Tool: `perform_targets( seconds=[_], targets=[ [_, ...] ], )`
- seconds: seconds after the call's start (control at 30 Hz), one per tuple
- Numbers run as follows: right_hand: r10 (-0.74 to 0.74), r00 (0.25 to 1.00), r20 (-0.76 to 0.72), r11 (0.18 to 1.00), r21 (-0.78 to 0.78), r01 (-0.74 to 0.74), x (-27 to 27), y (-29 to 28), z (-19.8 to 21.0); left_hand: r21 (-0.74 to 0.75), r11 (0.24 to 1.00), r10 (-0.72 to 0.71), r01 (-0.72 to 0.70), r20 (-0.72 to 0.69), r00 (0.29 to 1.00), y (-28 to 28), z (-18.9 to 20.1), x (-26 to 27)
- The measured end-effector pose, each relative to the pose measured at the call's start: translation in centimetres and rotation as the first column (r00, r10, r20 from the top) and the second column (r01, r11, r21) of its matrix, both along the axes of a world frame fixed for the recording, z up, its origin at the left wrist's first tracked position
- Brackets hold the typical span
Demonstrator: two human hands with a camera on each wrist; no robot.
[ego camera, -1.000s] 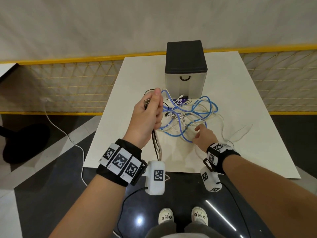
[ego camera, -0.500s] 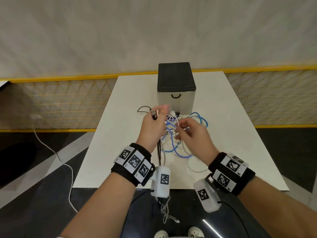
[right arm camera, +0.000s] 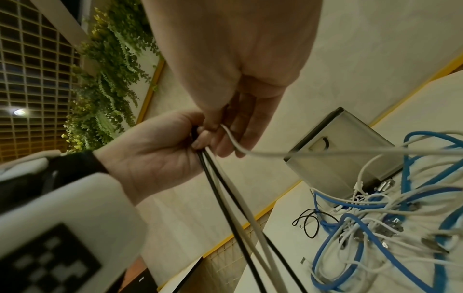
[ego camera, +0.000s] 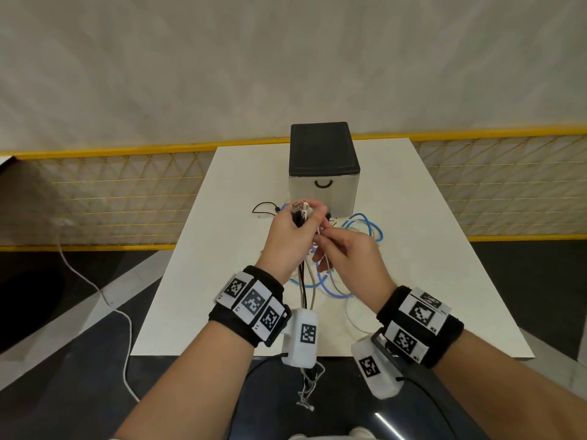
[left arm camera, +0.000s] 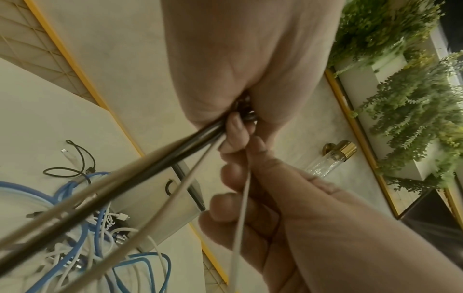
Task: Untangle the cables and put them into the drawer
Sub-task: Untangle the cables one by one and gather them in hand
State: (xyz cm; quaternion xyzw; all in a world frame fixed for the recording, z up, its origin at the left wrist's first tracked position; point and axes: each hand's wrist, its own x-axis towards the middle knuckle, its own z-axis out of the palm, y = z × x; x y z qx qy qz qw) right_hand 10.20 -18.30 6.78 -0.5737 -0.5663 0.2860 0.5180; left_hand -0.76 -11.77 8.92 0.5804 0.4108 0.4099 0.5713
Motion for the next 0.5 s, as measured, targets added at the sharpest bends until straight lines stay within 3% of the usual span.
perform_targets(
  seconds=[0.1, 0.2, 0.27, 0.33, 0.4, 0.5],
  targets=[
    [0.125, 0.991, 0.038, 0.988, -0.095, -0.120, -0.2, 0.0, -0.4, 0.052, 0.993, 0.109, -0.111, 0.033, 0.993, 0.2, 0.4, -0.3],
    [0.309, 0.943, 0.126, 0.941, -0.182, -0.285, -0.1, -0.7, -1.7, -0.075, 0.983, 0.180, -0.166, 0.257, 0.950, 0.8, 2.0, -1.3],
    [0.356, 0.902, 0.246, 0.927, -0.215, -0.307, 1.0, -1.2, -3.0, -0.133, 0.983, 0.173, -0.130, 0.400, 0.900, 1.1, 3.6, -2.7],
    [0.342, 0.885, 0.317, 0.928, -0.264, -0.264, 2.8, -1.4, -4.3, -0.106, 0.987, 0.150, -0.117, 0.410, 0.899, 1.6, 4.7, -4.4],
    [0.283, 0.897, 0.341, 0.941, -0.281, -0.190, 4.3, -1.1, -4.6, -0.045, 0.995, 0.093, -0.084, 0.299, 0.950, 1.8, 4.8, -5.5],
    [0.189, 0.931, 0.312, 0.971, -0.200, -0.130, 4.5, -0.4, -2.7, 0.048, 0.998, -0.022, 0.028, -0.117, 0.993, 0.8, 3.7, -4.6]
  ],
)
